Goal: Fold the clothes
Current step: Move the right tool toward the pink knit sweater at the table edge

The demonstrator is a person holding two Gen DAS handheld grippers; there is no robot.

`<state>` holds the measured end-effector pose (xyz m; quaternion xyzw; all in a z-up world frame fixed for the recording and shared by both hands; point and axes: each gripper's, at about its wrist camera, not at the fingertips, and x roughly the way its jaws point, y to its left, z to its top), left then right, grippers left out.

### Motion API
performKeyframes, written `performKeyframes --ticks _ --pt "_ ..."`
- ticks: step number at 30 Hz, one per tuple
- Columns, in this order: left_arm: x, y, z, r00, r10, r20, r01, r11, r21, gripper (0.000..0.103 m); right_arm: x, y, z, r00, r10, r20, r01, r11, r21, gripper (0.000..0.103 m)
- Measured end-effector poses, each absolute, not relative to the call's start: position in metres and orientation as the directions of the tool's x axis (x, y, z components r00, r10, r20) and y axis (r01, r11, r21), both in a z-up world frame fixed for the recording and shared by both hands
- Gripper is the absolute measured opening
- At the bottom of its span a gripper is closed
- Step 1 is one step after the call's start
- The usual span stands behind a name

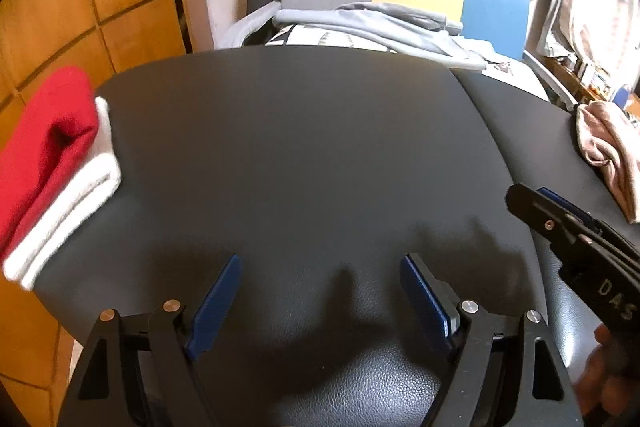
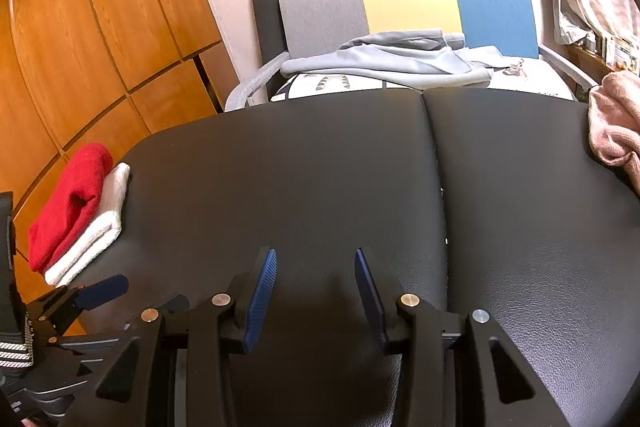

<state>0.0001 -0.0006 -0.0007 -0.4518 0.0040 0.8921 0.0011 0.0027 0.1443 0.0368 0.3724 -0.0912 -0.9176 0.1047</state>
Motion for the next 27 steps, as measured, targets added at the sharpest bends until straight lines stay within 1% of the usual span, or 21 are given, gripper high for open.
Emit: performKeyframes --ticks 7,10,13,16,18,22,27 --pt "0.002 -0.007 -0.007 -0.608 -0.031 -0.794 -0.018 -0.998 0.053 0.084 0.001 0.155 0.030 -0.701 -0.265 -0.661 0.127 -0.960 0.251 0.042" --pt "0.008 -0.033 -0.016 -0.620 -0.015 -0.784 -0.027 -0.999 0.040 0.084 0.004 0.154 0.030 -0.700 -0.266 -0.663 0.128 -0.960 0.249 0.042" --pt "-0.003 -0.024 -0.015 -0.587 -0.038 -0.809 -0.030 -0.997 0.068 0.085 0.005 0.155 0.028 -0.705 -0.260 -0.660 0.122 -0.961 0.248 0.042" --pt "-0.004 -0.016 -0.018 -0.596 -0.060 -0.800 -0.035 -0.994 0.100 0.085 0.006 0.166 0.027 -0.714 -0.245 -0.656 0.105 -0.963 0.247 0.042" --pt "-0.007 -0.009 -0.018 -0.611 -0.076 -0.788 -0.038 -0.991 0.125 0.086 0.007 0.179 0.026 -0.722 -0.221 -0.655 0.079 -0.968 0.239 0.042" --pt "-0.017 0.003 -0.019 -0.605 -0.101 -0.789 -0.056 -0.984 0.169 0.087 0.007 0.210 0.028 -0.740 -0.162 -0.653 0.025 -0.976 0.215 0.042" --pt "-0.030 0.019 -0.021 -0.581 -0.094 -0.808 -0.087 -0.980 0.177 0.088 0.001 0.274 0.036 -0.763 -0.048 -0.644 -0.059 -0.988 0.144 0.042"
